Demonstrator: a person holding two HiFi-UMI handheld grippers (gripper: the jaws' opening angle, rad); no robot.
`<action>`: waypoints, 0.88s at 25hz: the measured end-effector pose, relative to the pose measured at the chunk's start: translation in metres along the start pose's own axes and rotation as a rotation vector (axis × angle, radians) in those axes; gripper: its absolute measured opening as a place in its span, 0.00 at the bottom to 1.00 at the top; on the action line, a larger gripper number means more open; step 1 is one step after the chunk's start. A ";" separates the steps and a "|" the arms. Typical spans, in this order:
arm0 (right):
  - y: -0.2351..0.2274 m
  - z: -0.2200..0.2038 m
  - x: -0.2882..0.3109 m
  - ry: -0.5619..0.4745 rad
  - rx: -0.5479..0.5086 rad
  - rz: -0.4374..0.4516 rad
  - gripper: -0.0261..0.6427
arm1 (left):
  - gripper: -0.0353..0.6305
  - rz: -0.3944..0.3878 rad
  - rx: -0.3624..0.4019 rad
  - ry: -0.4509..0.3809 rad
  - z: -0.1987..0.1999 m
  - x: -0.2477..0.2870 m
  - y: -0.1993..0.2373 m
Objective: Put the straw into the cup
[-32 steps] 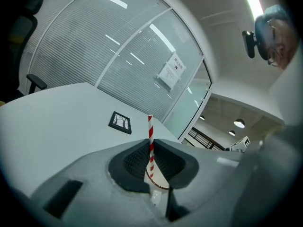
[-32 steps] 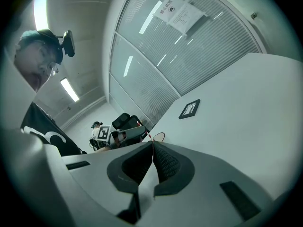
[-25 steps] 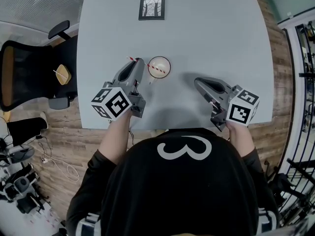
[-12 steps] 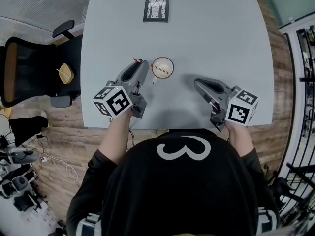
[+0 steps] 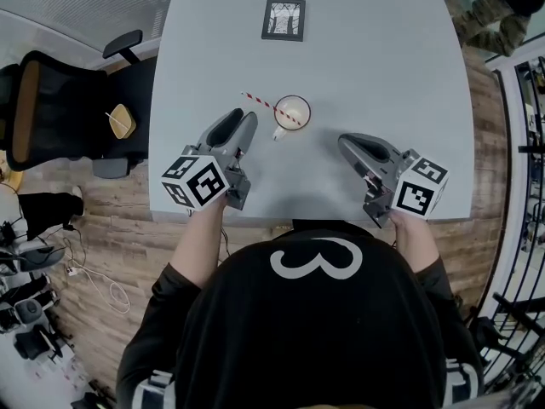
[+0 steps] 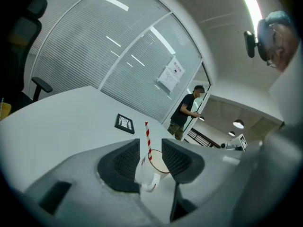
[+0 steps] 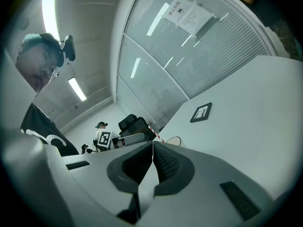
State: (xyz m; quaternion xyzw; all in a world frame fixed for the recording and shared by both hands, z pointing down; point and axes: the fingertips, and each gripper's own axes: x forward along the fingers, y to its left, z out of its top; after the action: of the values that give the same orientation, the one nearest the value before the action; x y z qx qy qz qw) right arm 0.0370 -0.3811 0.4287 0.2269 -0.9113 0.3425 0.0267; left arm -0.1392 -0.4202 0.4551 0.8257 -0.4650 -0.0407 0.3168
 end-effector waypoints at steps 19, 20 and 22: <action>0.129 -0.011 -0.024 -0.018 -0.249 0.154 0.06 | 0.13 -0.185 0.137 0.062 -0.012 -0.104 -0.114; 0.136 -0.012 -0.026 -0.026 -0.258 0.158 0.06 | 0.12 -0.198 0.160 0.070 -0.014 -0.110 -0.122; 0.147 -0.015 -0.029 -0.040 -0.278 0.158 0.06 | 0.11 -0.226 0.209 0.078 -0.018 -0.120 -0.137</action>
State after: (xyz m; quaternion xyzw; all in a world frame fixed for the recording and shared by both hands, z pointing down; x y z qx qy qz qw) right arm -0.0020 -0.2628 0.3444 0.1554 -0.9652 0.2098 0.0128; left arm -0.0989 -0.2660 0.3653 0.9022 -0.3581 0.0046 0.2403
